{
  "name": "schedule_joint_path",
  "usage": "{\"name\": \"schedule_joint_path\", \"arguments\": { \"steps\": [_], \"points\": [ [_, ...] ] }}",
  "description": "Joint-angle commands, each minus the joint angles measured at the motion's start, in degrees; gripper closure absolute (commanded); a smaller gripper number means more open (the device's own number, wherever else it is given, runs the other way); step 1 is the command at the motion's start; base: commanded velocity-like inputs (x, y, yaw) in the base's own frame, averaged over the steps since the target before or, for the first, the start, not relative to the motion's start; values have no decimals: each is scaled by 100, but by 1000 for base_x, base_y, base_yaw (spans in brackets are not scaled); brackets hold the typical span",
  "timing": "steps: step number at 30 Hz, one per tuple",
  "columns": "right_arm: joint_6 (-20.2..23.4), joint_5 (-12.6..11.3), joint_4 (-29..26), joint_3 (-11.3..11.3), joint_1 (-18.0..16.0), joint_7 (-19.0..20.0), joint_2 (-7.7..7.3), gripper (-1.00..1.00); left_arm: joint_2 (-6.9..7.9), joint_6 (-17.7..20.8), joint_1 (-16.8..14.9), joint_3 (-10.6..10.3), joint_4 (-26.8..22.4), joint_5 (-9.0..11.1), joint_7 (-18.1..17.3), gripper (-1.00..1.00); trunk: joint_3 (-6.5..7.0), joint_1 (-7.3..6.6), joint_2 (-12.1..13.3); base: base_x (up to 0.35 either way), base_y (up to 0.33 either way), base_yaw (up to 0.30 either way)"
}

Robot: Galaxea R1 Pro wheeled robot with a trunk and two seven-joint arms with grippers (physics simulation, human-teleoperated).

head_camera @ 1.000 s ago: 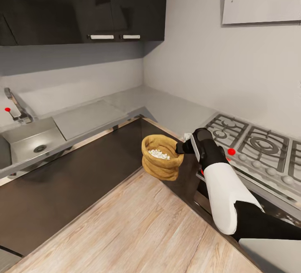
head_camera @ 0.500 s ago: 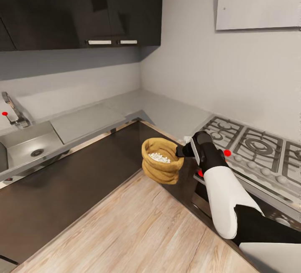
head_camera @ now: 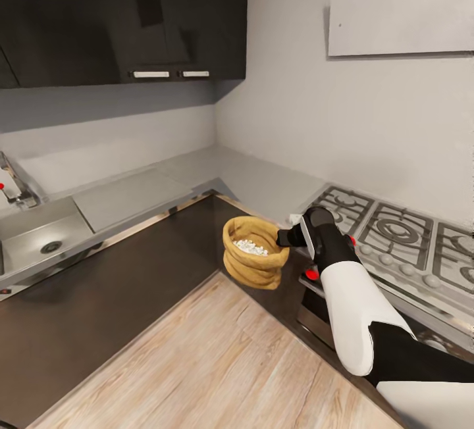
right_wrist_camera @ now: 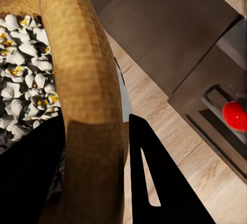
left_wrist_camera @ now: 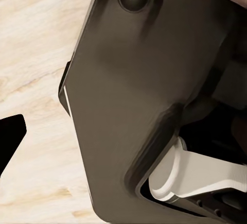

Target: In the kitchen, take the popcorn bag from the countertop, put it into the microwave, and heat it until the popcorn is cooked so the cooked popcorn ends up inside the bag.

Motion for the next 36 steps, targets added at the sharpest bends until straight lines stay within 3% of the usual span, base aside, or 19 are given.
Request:
{"name": "schedule_joint_path", "arguments": {
  "steps": [1, 14, 17, 19, 36],
  "points": [
    [14, 59, -7, -29, -5, 51, 8, 100, -5, -14, -1, 5, -2, 14, 4, -100, 3, 1, -5, 0, 0, -79],
    [14, 59, -8, -22, -5, 52, 8, 100, 56, -14, -4, 0, 0, -2, 4, -100, 125, 1, -5, 0, 0, -79],
    [14, 59, -8, -22, -5, 52, 8, 100, 282, 1, -4, -4, -24, -23, 4, -100, 153, 1, -5, 0, 0, -79],
    [14, 59, -8, -26, -5, 52, 8, 100, 335, 2, -2, -4, -32, -17, 4, -100, 172, 1, -5, 0, 0, -79],
    [14, 53, -17, -31, -5, 58, 8, 100, 352, -14, -1, -21, -3, -29, 3, -100, 317, 1, -5, 0, 0, -72]
  ]
}}
